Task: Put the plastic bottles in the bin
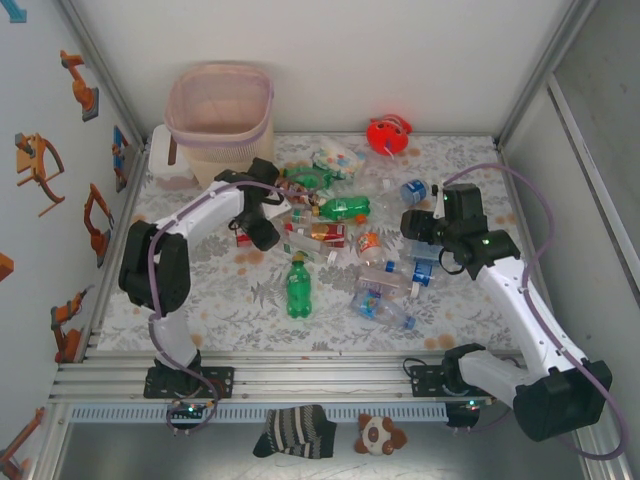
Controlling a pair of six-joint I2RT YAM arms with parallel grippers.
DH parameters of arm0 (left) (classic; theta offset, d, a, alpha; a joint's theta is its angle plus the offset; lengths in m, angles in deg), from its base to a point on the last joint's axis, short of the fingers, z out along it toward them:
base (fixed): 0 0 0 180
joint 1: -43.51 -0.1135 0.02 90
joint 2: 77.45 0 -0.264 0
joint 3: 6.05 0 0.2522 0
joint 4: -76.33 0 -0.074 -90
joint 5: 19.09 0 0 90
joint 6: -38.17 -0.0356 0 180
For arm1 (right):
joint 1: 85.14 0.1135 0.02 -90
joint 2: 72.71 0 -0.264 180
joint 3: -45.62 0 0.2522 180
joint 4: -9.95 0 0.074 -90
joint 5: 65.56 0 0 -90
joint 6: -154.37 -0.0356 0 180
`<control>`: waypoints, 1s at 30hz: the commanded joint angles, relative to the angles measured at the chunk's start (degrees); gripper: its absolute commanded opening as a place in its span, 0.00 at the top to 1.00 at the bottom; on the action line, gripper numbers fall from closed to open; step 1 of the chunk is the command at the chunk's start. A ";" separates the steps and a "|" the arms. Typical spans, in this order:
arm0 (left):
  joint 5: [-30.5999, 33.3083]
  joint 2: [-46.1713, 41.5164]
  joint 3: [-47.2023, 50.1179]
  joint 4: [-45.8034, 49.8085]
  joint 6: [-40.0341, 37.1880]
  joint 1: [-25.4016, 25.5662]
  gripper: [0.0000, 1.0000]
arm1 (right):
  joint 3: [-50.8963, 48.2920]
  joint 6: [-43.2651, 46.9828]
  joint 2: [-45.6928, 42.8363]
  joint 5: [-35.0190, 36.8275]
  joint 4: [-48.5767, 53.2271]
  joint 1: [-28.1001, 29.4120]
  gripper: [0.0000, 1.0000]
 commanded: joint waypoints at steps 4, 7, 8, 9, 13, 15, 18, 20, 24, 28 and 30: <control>1.86 3.29 -3.97 -1.54 -2.96 0.16 0.21 | 0.02 -0.74 -1.50 0.63 0.33 0.50 0.25; 1.57 4.12 -4.02 -2.10 -3.20 0.08 0.20 | -0.20 -0.65 -1.71 0.99 0.45 0.51 0.25; 1.66 4.24 -3.76 -2.45 -3.40 0.08 0.20 | -0.24 -0.69 -1.71 1.03 0.45 0.51 0.25; 1.56 4.40 -3.58 -2.83 -3.41 -0.05 0.20 | -0.24 -0.65 -1.62 0.99 0.39 0.50 0.25; 0.34 5.13 -3.22 -2.80 -3.22 -0.71 0.18 | 0.00 -0.82 -1.36 0.73 0.14 0.54 0.25; 0.04 5.32 -2.74 -2.60 -3.01 -1.02 0.19 | 0.02 -0.90 -1.36 0.81 -0.04 0.50 0.25; -0.53 5.23 -1.28 -2.09 -2.34 -1.41 0.19 | 0.09 -0.86 -1.12 0.81 -0.18 0.50 0.25; -0.17 5.06 0.23 -1.71 -1.76 -1.58 0.19 | 0.20 -0.91 -0.93 0.64 -0.27 0.51 0.25; 0.53 5.06 1.83 -0.18 0.39 -1.51 0.21 | 0.28 -0.91 -0.83 0.46 -0.50 0.58 0.25; -1.27 4.16 3.47 1.75 2.83 -1.51 0.22 | 0.61 -0.69 -0.33 0.11 -0.51 0.66 0.25; -2.13 3.29 4.65 2.30 4.25 -1.51 0.23 | 0.77 -0.56 -0.05 -0.13 -0.49 0.59 0.25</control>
